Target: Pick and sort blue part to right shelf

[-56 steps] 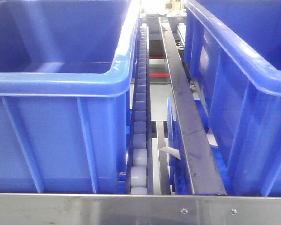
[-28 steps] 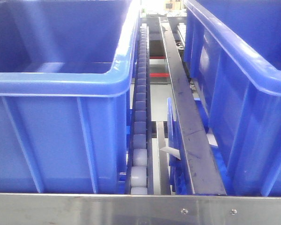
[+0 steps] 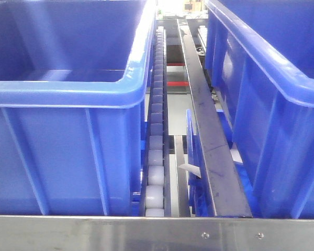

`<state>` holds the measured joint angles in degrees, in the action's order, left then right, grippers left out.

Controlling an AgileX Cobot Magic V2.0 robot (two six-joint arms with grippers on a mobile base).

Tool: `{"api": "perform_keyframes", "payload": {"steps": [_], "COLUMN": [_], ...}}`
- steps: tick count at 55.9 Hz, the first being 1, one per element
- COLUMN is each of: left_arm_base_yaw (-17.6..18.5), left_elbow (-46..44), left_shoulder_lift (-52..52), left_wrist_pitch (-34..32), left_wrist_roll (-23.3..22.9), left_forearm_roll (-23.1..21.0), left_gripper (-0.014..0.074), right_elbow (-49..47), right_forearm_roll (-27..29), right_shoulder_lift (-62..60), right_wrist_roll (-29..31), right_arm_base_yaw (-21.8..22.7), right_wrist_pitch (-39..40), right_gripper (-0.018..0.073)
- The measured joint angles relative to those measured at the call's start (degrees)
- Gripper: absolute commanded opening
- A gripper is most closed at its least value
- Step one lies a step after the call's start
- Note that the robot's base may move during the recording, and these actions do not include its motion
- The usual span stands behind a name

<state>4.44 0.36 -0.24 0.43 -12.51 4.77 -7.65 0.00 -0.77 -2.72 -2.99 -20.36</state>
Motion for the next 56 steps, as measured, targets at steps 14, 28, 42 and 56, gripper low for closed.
{"api": "perform_keyframes", "payload": {"steps": [14,28,42,56], "left_arm_base_yaw": [0.0,0.0,0.0,0.0], "left_elbow": [0.0,0.0,0.0,0.0], "left_shoulder_lift": [0.0,0.0,0.0,0.0], "left_wrist_pitch": [-0.1,-0.1,-0.1,-0.1], "left_wrist_roll": [0.0,0.0,0.0,0.0], "left_forearm_roll": [-0.07,-0.07,-0.07,-0.07], "left_gripper": [0.0124,0.0124,0.0124,0.0124], "right_elbow": [8.3,8.54,8.54,8.54], "right_forearm_roll": [2.67,2.2,2.2,2.08], "right_shoulder_lift": [-0.22,-0.22,-0.22,-0.22], "right_wrist_roll": [0.0,0.0,0.11,0.11], "right_arm_base_yaw": [2.22,2.3,2.3,2.3], "right_wrist_pitch": [16.54,17.18,17.18,17.18], "right_gripper": [0.0059,0.0059,0.0059,0.0059]}}
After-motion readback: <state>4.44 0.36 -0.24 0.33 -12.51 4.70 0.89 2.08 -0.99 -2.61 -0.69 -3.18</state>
